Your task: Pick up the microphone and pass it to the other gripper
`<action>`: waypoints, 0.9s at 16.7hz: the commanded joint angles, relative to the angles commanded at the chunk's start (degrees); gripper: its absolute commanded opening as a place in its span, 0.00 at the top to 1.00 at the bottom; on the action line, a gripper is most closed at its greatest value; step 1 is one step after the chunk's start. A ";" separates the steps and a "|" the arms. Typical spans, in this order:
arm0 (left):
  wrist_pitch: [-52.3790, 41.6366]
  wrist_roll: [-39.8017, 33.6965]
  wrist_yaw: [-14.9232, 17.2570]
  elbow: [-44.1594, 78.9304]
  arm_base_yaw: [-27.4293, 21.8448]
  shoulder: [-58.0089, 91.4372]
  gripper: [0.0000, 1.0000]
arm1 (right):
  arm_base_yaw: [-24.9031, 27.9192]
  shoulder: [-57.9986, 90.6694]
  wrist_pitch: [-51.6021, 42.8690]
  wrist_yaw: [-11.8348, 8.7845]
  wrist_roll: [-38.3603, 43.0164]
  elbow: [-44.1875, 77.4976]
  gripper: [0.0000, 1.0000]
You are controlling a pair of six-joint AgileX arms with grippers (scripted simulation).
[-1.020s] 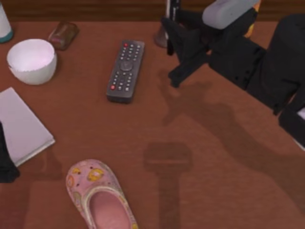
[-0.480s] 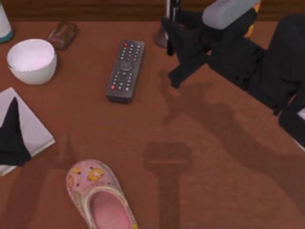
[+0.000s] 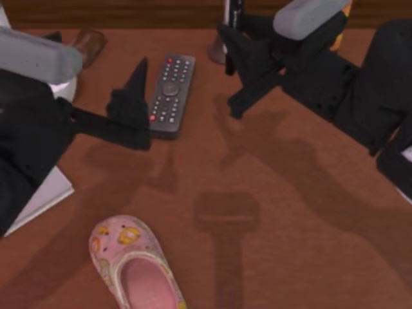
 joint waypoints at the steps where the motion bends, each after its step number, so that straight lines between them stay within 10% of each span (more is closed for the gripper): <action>1: 1.15 0.13 -1.11 2.33 -2.77 3.75 0.00 | 0.00 0.00 0.00 0.00 0.00 0.00 1.00; 6: 4.73 0.58 -4.55 9.59 -11.36 14.68 0.00 | 0.00 0.00 0.00 0.00 0.00 0.00 1.00; 15: 6.18 0.70 -3.46 13.14 -10.51 19.21 0.00 | 0.00 0.00 0.00 0.00 0.00 0.00 1.00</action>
